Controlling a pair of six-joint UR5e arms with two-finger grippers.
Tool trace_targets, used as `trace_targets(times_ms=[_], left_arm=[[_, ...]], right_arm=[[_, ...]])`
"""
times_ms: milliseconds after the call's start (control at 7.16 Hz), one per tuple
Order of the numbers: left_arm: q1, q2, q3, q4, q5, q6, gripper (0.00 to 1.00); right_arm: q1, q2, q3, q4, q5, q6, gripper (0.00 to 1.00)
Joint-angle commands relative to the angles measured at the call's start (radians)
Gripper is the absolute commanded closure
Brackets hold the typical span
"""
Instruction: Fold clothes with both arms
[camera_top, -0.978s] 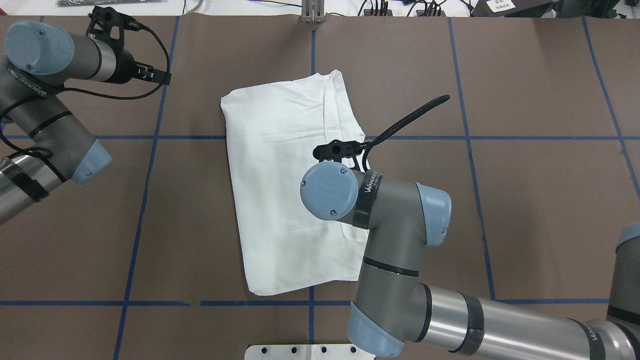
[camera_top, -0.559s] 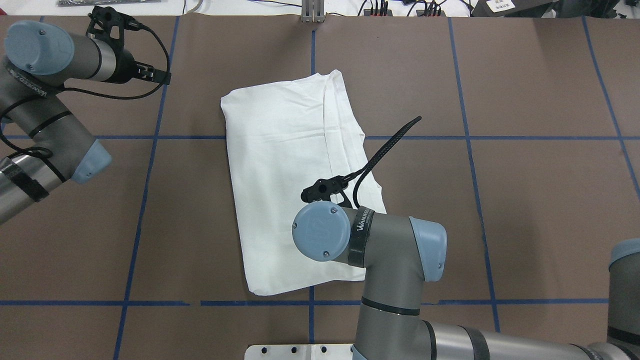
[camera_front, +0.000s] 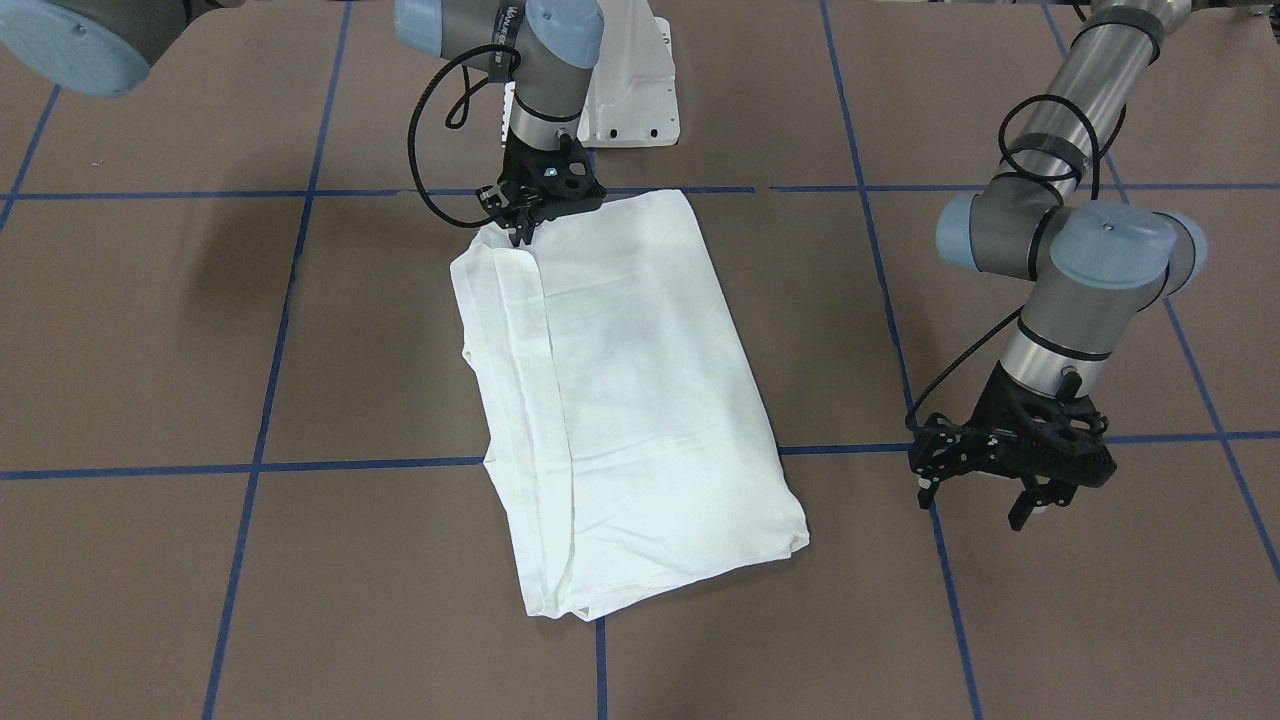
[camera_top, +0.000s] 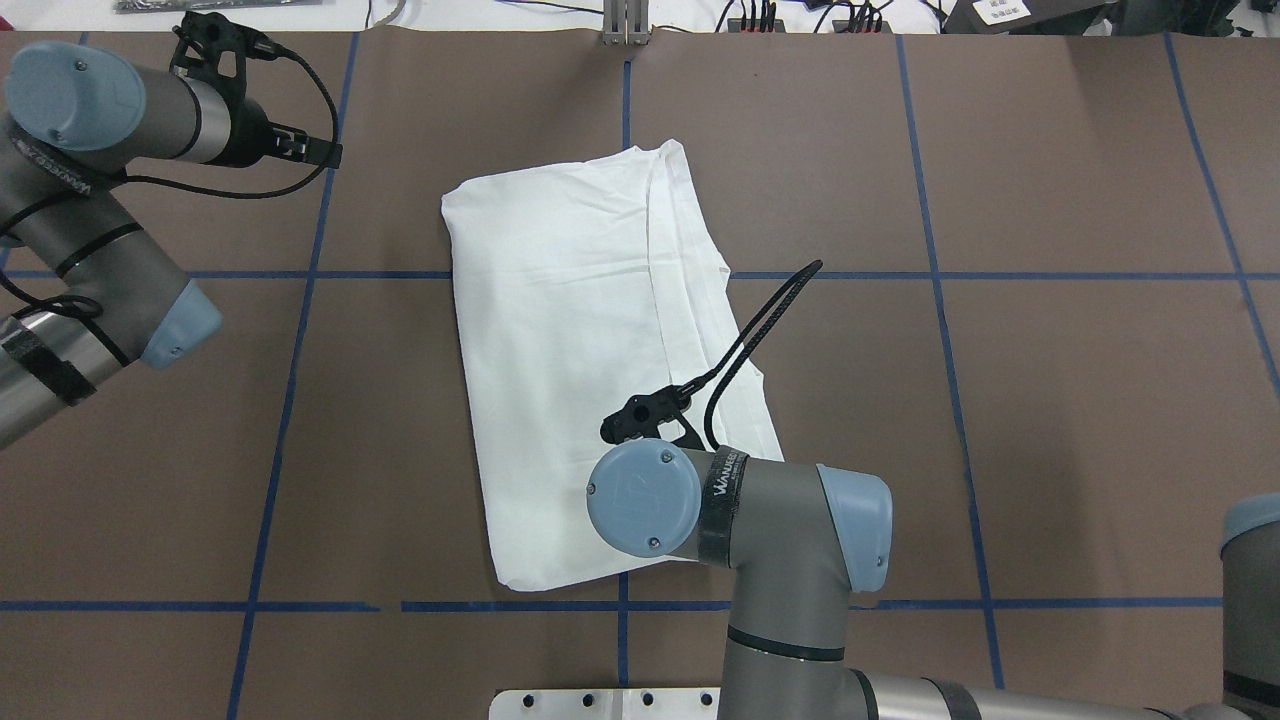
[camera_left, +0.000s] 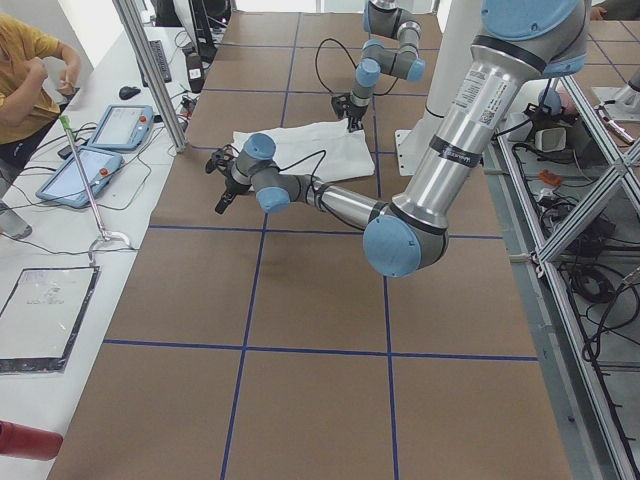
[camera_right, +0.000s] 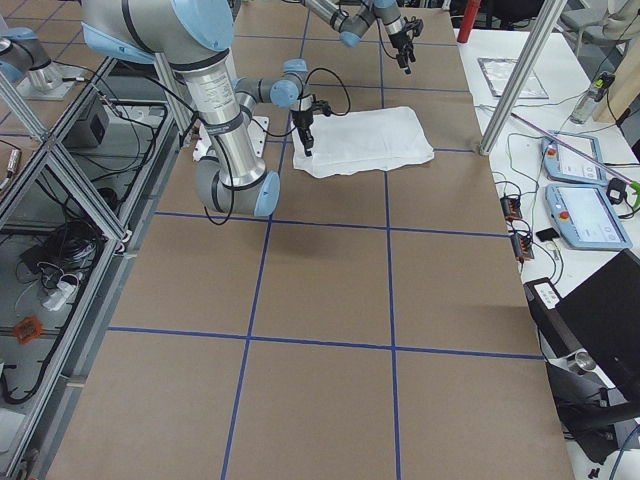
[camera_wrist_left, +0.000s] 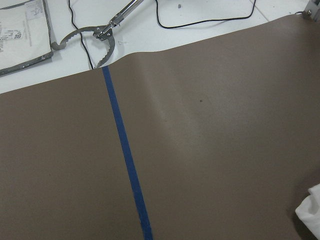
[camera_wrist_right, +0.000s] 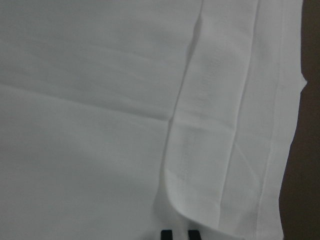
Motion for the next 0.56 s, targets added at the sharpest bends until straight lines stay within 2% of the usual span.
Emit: trace_targets(times_ms=[0,140,279,419], left_arm=[[0.0,0.013,-0.005,-0.014,0.0,-0.004,0.0],[0.0,0.015,-0.006,-0.015,0.0,-0.005,0.0],[0.0,0.015,-0.006,-0.015,0.0,-0.005,0.0],[0.0,0.016,-0.005,-0.015,0.0,-0.005,0.0]], right_arm=[[0.043,0.0,0.02,0.0,0.03,-0.082,0.67],[0.058,0.0,0.009,0.011,0.046,-0.109,0.62],[0.058,0.004,0.003,0.013,0.047,-0.104,0.53],[0.057,0.012,-0.009,0.013,0.047,-0.098,0.5]])
